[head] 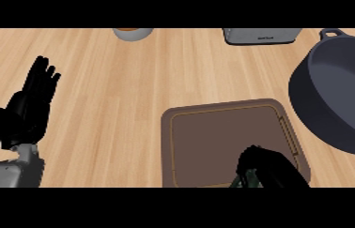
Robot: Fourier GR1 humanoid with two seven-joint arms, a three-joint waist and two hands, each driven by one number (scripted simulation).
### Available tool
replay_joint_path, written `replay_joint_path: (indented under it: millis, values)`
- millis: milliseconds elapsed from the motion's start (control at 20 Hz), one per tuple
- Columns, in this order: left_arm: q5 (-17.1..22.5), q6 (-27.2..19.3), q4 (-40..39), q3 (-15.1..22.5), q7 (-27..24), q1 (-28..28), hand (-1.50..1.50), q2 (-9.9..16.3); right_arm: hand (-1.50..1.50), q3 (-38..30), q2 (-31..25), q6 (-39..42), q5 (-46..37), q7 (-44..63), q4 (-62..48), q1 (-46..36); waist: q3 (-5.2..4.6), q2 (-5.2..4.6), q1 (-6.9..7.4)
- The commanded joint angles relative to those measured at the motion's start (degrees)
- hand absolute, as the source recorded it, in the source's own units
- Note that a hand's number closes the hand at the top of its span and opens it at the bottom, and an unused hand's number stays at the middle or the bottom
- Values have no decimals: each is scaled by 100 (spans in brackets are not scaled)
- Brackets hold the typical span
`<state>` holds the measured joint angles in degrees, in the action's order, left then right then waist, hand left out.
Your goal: Pick the eggplant from the tray and place it in the pot
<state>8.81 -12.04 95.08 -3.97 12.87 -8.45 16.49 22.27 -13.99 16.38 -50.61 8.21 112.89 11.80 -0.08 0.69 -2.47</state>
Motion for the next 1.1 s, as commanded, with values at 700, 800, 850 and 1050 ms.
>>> replay_joint_path:
  millis: [700, 800, 850, 1050]
  values:
    - [-51, 107, -335, -78, -24, -427, 0, -33, 150, -3422, 254, -714, 1598, 869, 2426, -109, 12, -65, 158]
    - [57, 324, -336, -104, -151, -262, 0, -24, 150, -3647, 280, -703, 1629, 907, 2267, -313, 9, -63, 195]
    - [-282, -51, -246, 194, -196, -243, 0, -321, 150, -4073, 103, -543, 2060, 961, 2036, -693, 11, -64, 187]
    - [-128, 185, -225, 48, -93, -186, 0, -181, 150, -5062, -364, -617, 2762, 396, 692, -1154, 13, -73, 231]
